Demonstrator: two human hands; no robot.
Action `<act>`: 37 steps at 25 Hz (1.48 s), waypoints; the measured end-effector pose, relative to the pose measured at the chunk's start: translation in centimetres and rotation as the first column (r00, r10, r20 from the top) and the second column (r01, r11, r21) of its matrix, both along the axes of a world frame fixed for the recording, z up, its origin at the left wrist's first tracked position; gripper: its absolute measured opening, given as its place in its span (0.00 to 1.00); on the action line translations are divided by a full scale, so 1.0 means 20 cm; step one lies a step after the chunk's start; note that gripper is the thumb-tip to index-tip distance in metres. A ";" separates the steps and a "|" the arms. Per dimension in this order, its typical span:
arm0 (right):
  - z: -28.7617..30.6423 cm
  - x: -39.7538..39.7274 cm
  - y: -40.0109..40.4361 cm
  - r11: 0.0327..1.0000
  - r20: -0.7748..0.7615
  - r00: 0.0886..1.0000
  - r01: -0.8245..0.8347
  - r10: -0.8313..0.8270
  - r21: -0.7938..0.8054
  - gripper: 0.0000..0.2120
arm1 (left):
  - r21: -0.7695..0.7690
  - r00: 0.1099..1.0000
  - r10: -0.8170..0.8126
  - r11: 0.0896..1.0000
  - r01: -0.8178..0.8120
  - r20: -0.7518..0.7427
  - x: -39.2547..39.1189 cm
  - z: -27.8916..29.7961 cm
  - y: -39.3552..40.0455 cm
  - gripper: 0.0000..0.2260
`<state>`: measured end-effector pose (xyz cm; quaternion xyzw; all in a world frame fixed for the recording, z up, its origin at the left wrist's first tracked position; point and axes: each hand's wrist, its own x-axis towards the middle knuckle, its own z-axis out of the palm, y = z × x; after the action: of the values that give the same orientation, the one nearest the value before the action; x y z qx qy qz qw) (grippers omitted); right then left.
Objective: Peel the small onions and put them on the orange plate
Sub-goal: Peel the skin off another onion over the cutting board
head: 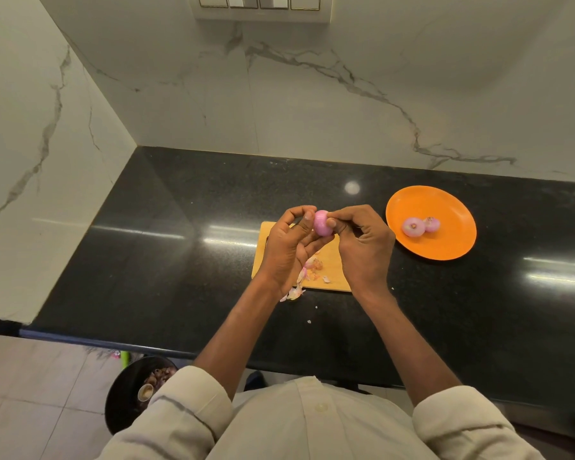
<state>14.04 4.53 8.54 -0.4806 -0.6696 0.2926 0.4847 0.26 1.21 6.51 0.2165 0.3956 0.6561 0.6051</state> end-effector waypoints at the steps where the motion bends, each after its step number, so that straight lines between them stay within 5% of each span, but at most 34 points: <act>1: 0.00 -0.01 0.00 0.999 0.038 0.999 0.020 -0.021 0.026 0.06 | -0.003 1.000 0.004 1.000 -0.004 -0.009 0.01 0.00 0.00 0.10; 9: -0.01 0.00 0.03 0.992 0.022 0.999 0.041 -0.039 -0.123 0.10 | -0.003 0.996 0.006 1.000 -0.005 0.090 0.01 0.02 -0.01 0.12; 20: 0.03 0.00 0.00 0.996 0.113 0.993 -0.014 0.024 -0.090 0.12 | 0.064 0.989 -0.051 0.996 0.060 -0.139 0.02 0.00 0.00 0.12; 24: 0.03 0.00 -0.01 0.991 0.013 0.999 -0.044 0.046 -0.127 0.10 | 0.056 0.992 -0.050 0.997 0.057 -0.114 0.04 -0.01 0.00 0.09; 26: 0.02 0.01 -0.01 0.971 -0.044 0.994 -0.107 0.100 -0.214 0.15 | 0.039 0.997 -0.035 0.999 0.037 -0.068 0.04 0.01 -0.01 0.08; 30: -0.03 0.00 -0.01 0.969 0.129 0.978 -0.136 0.165 -0.206 0.26 | 0.015 0.998 -0.060 0.998 0.060 -0.003 0.03 0.02 -0.02 0.05; 33: -0.02 0.02 -0.01 0.979 0.168 0.976 -0.106 0.136 -0.173 0.26 | -0.012 0.976 -0.096 0.995 0.095 -0.195 0.02 0.02 -0.03 0.10; 37: 0.01 0.04 0.00 0.982 0.162 0.973 -0.145 0.163 -0.120 0.28 | 0.051 0.810 -0.022 0.997 0.064 -0.586 0.02 0.04 -0.02 0.16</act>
<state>14.84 4.46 8.74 -0.4758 -0.7273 0.3227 0.3748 0.65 0.75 7.29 0.4368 0.5348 0.5572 0.4613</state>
